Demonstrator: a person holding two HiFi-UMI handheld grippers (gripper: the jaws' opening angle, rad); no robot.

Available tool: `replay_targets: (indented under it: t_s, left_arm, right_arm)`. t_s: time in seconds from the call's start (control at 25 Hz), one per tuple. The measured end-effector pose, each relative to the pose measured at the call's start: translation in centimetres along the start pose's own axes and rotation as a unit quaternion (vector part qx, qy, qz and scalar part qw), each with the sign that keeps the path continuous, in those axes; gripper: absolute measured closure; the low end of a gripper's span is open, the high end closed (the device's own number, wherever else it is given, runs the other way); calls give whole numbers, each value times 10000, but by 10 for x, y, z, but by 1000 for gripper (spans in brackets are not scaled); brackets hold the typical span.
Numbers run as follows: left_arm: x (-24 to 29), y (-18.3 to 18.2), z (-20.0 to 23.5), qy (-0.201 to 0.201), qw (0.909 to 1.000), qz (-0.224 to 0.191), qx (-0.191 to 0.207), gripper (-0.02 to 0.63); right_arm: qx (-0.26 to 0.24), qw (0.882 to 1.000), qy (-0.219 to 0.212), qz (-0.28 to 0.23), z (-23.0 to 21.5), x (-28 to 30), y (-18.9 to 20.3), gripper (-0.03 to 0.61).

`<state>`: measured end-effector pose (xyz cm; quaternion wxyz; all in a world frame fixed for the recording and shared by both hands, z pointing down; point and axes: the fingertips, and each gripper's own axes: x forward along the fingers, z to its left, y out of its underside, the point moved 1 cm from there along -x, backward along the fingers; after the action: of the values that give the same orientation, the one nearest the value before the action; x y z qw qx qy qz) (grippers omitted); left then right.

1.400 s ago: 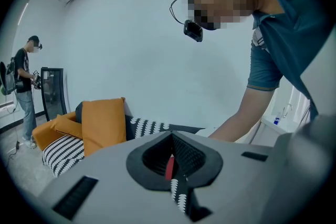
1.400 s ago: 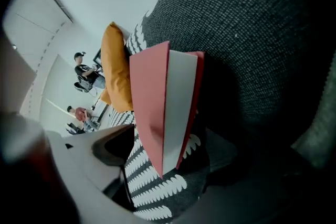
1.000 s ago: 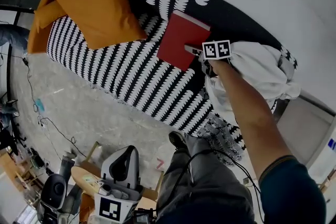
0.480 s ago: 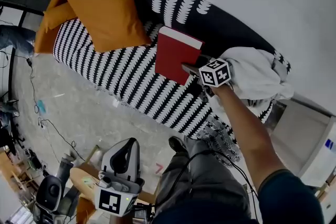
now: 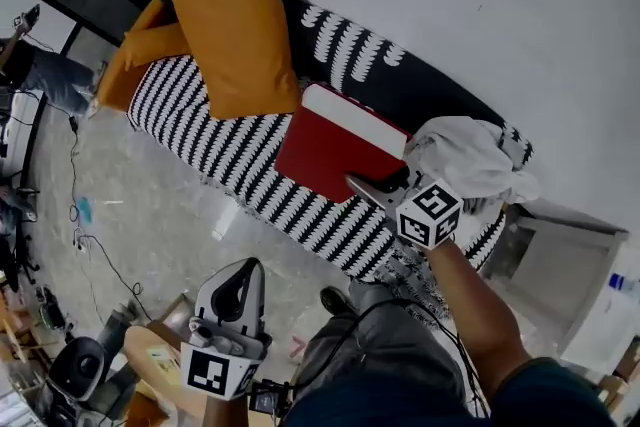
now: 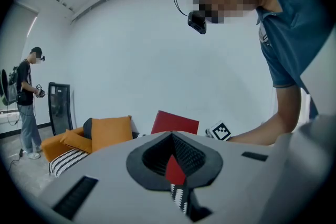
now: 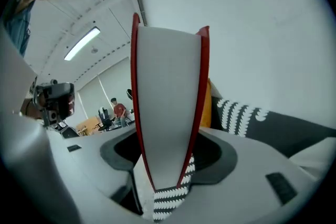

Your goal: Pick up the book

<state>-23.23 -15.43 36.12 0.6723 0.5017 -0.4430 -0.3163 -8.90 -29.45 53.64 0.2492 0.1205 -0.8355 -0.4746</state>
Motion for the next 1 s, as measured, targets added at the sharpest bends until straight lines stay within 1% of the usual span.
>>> replay_targets:
  t_s: [0.24,0.36,0.44,0.52,0.64,0.76,0.8,0.92,1.0]
  left_arm:
    - [-54,-29,-5,-128,9989,-435,144,609]
    - [-83,-40,-8,-216,9982,-523,204,609]
    - [-97,-53,-14,-210,9970,-709,209,609]
    - [-111,-63,-20,-172,9956,-879,268,609]
    - [-131,-74,-27,-169,9942,-992,369,609]
    - [-146,-86,-36,-60,9917,-1209,423,609]
    - [-151,-87,-39,-32,9913,-1241,439,609]
    - [-164,-85,-42,-38,9923,-1163,435,609]
    - [-171,-91,-44,-38,9910,-1264,437,609]
  right_arm:
    - [-241,9966,-169,-772,90,-58,-76,304]
    - [-452,9929,-231,-1072,134,-88,-105,304]
    - [-665,9901,-238,-1213,160,-108,-120,304]
    - [-942,9867,-193,-1310,184,-126,-133,304]
    - [-1322,9806,-126,-1439,218,-150,-149,304]
    - [-1638,9745,-53,-1533,247,-172,-162,304]
    - [-1729,9726,-18,-1552,255,-179,-166,304]
    - [-1894,9684,80,-1619,275,-197,-175,304]
    - [-1968,9659,127,-1679,285,-208,-180,304]
